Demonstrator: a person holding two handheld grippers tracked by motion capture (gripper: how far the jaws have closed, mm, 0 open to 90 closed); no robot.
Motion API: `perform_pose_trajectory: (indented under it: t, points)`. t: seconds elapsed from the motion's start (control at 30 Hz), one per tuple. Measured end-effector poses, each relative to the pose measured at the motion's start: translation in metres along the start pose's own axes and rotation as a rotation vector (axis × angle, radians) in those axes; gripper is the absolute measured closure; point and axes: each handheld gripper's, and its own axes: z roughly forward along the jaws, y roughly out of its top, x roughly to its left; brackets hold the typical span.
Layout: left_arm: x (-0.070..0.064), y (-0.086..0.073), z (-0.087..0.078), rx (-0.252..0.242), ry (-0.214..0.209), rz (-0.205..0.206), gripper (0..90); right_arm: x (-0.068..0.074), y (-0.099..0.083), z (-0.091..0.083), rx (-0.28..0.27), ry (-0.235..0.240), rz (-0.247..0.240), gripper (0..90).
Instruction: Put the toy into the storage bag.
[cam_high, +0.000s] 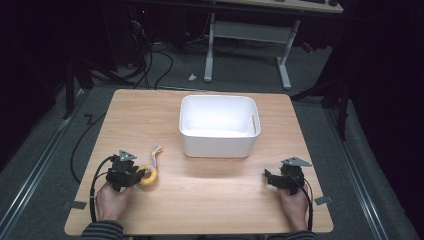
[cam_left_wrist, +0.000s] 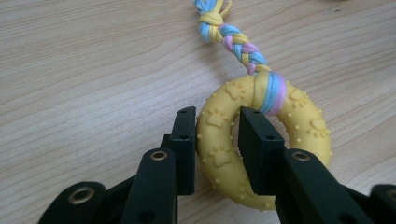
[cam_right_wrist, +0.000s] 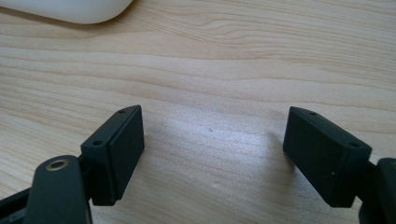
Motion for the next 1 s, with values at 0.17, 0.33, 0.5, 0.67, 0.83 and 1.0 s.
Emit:
perform_pose_trajectory:
  t: [0.17,0.33,0.5,0.67,0.83,1.0]
  points:
    - [-0.001,0.001,-0.002,0.002,-0.010,0.002,68.0,0.000,0.000,0.000,0.000,0.000,0.000,20.6]
    - [-0.003,0.003,-0.008,-0.010,-0.019,0.004,68.0,0.000,0.000,0.000,0.000,0.000,0.000,20.6]
    - [-0.004,0.005,-0.013,-0.020,-0.037,-0.002,68.0,0.000,0.000,0.000,-0.002,0.002,-0.004,20.6]
    - [-0.004,0.009,-0.019,-0.030,-0.050,-0.005,68.0,0.000,0.000,0.000,-0.002,0.002,-0.003,20.6]
    - [-0.005,0.012,-0.025,-0.044,-0.073,-0.015,68.1,0.000,0.000,0.000,-0.001,0.002,-0.003,20.5]
    - [-0.006,0.015,-0.030,-0.043,-0.081,-0.011,68.1,0.000,0.000,0.000,-0.002,0.003,-0.004,20.6]
